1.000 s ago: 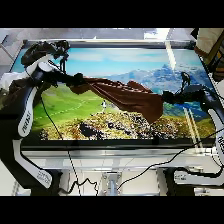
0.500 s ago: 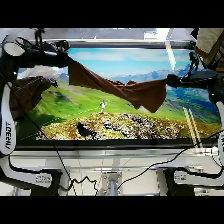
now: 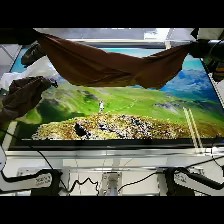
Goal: Fold the shirts.
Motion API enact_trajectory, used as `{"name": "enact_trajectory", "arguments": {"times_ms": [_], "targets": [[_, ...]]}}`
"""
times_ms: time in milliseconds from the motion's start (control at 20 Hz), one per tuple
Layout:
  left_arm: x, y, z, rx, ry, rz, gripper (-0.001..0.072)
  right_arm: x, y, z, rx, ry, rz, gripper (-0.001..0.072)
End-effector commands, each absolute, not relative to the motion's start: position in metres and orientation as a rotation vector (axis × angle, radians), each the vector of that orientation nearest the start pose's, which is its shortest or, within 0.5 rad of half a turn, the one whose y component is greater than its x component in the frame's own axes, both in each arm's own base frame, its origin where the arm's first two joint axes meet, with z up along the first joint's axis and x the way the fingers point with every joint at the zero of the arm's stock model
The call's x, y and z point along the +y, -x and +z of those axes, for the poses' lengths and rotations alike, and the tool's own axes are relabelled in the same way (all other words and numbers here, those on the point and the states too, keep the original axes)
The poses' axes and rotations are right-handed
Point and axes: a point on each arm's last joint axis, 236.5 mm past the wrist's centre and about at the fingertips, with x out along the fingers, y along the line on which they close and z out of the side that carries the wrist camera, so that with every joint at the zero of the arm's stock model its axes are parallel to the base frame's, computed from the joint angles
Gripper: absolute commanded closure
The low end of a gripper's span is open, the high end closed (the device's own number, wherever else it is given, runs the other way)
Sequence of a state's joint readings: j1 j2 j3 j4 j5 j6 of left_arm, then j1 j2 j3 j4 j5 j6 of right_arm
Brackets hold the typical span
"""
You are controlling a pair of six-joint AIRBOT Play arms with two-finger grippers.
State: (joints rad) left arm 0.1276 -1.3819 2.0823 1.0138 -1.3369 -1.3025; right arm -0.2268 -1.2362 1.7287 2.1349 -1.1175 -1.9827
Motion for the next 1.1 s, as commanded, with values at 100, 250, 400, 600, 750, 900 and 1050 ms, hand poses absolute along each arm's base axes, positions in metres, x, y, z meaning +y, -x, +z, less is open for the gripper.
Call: {"name": "enact_trajectory", "arguments": {"times_ms": [100, 250, 400, 600, 750, 900, 1050], "targets": [[-0.071, -0.353, 0.425, 0.365, -0.029, -0.409, 0.0681, 0.021, -0.368, 0.392, 0.391, 0.069, 0.264, 0.0685], [-0.07, -0.3, 0.461, 0.258, -0.083, -0.367, 0.0683, 0.032, -0.31, 0.433, 0.308, 0.088, 0.243, 0.0686], [-0.048, -0.271, 0.471, 0.233, -0.114, -0.25, 0.0685, 0.025, -0.271, 0.451, 0.27, 0.105, 0.166, 0.0687], [-0.016, -0.282, 0.454, 0.299, -0.127, -0.122, 0.0687, -0.019, -0.264, 0.446, 0.302, 0.136, -0.024, 0.0688], [-0.027, -0.316, 0.407, 0.447, -0.083, -0.201, 0.0687, -0.032, -0.292, 0.416, 0.413, 0.102, -0.044, 0.0687], [-0.041, -0.36, 0.348, 0.615, -0.025, -0.303, 0.0686, -0.02, -0.332, 0.347, 0.626, 0.03, 0.064, 0.0686], [-0.053, -0.408, 0.275, 0.795, 0.044, -0.405, 0.0685, -0.014, -0.368, 0.254, 0.881, -0.063, 0.147, 0.0686]]}}
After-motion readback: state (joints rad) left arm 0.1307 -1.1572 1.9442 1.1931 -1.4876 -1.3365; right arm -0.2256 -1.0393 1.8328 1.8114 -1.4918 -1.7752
